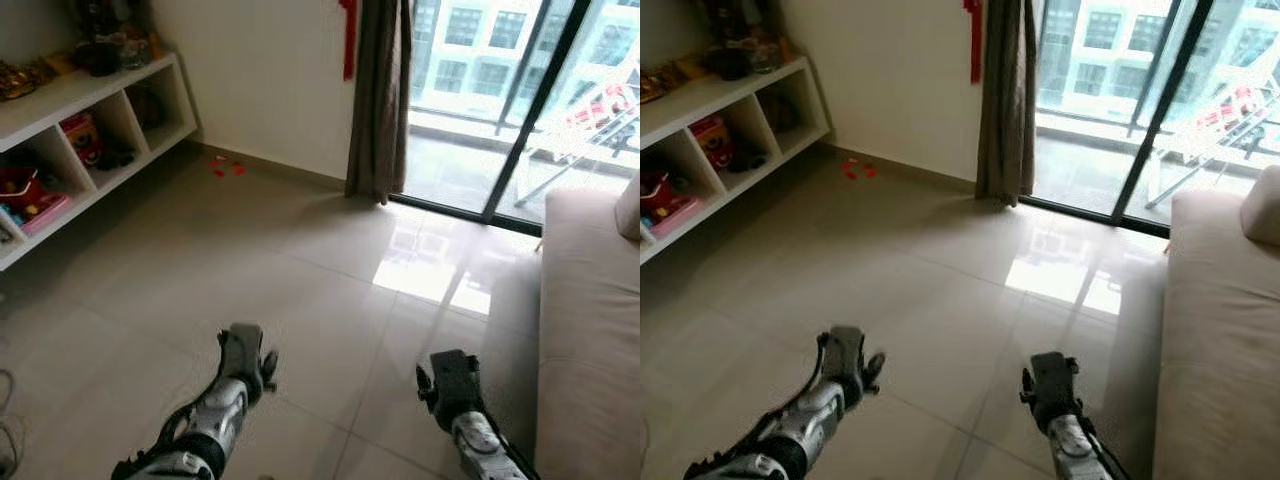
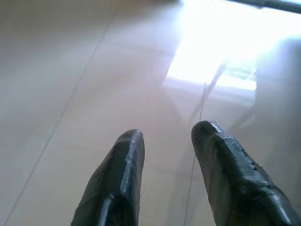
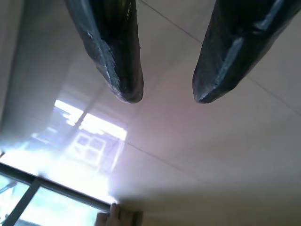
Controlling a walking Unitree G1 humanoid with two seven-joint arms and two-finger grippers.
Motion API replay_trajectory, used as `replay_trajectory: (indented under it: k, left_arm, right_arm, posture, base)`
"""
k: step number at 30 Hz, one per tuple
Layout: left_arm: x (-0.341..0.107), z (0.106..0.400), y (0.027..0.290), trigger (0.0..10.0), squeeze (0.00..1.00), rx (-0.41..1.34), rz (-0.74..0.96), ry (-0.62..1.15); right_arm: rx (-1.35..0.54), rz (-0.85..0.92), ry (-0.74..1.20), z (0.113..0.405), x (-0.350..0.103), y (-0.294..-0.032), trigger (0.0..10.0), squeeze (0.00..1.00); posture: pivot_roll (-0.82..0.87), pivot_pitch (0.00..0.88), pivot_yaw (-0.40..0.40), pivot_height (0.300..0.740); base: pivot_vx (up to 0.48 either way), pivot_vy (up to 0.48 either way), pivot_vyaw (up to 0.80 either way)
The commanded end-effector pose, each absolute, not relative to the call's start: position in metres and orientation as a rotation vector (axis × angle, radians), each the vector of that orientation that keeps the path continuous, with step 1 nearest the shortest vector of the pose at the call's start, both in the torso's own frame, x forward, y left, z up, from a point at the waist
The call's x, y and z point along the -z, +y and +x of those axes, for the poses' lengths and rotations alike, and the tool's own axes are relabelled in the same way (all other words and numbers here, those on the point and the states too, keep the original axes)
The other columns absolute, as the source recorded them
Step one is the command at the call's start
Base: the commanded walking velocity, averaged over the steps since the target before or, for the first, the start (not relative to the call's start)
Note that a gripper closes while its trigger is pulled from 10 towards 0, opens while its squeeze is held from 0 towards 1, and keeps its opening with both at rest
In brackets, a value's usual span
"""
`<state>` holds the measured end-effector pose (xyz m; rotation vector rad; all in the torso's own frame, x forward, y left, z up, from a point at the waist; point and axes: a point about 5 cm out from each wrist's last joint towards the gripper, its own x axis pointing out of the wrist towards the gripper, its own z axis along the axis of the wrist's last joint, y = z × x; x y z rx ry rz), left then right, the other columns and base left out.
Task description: Move the pillow to the sofa from floor
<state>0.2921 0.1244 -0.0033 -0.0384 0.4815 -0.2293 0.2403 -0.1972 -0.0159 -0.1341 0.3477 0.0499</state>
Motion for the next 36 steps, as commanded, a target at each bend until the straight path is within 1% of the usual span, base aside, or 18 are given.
replay_trajectory:
  k: [1,2,3,4,12,18,21,25,34,36]
  left_arm:
    - [0.003,0.29,0.126,10.0,0.0,0.239,-0.043,0.46]
    - [0.003,0.29,0.126,10.0,0.0,0.239,-0.043,0.46]
    - [-0.008,0.296,0.118,10.0,0.0,0.279,-0.035,0.403]
    - [-0.008,0.296,0.118,10.0,0.0,0.279,-0.035,0.403]
    - [-0.024,0.306,0.106,10.0,0.0,0.326,-0.036,0.333]
    - [-0.028,0.307,0.103,10.0,0.0,0.344,-0.042,0.319]
    - [-0.027,0.305,0.1,10.0,0.0,0.352,-0.053,0.326]
    - [-0.027,0.303,0.097,10.0,0.0,0.373,-0.045,0.329]
    - [-0.025,0.302,0.101,10.0,0.0,0.367,-0.047,0.343]
    - [-0.024,0.302,0.101,10.0,0.0,0.372,-0.046,0.347]
  right_arm:
    - [-0.037,-0.102,0.314,0.239,0.011,-0.202,10.0,0.0]
    - [-0.037,-0.102,0.314,0.239,0.011,-0.202,10.0,0.0]
    - [-0.033,-0.048,0.292,0.234,0.008,-0.202,10.0,0.0]
    - [-0.033,-0.048,0.292,0.234,0.008,-0.202,10.0,0.0]
    - [-0.019,-0.016,0.255,0.227,0.008,-0.197,10.0,0.0]
    - [-0.029,0.007,0.249,0.227,0.004,-0.194,10.0,0.0]
    - [-0.03,0.013,0.243,0.229,0.001,-0.195,10.0,0.0]
    - [-0.032,0.016,0.238,0.231,-0.001,-0.195,10.0,0.0]
    - [-0.041,0.02,0.239,0.232,-0.002,-0.192,10.0,0.0]
    - [-0.043,0.021,0.241,0.231,-0.002,-0.191,10.0,0.0]
  posture:
    - [0.07,0.0,0.055,0.74]
    - [0.07,0.0,0.055,0.74]
    - [0.06,0.0,0.059,0.74]
    - [0.06,0.0,0.059,0.74]
    - [0.06,0.0,0.062,0.74]
    - [0.06,0.0,0.065,0.74]
    - [0.05,0.0,0.065,0.74]
    - [0.06,0.0,0.065,0.74]
    - [0.06,0.0,0.062,0.74]
    - [0.05,0.0,0.063,0.74]
  base:
    - [0.0,0.0,0.0]
    - [0.0,0.0,0.0]
    - [0.0,0.0,-0.69]
    - [0.0,0.0,-0.69]
    - [0.0,0.48,-0.78]
    - [0.0,0.0,-0.78]
    - [0.0,0.255,-0.77]
    - [0.0,0.0,-0.77]
    - [0.0,0.0,-0.77]
    - [0.0,0.48,-0.77]
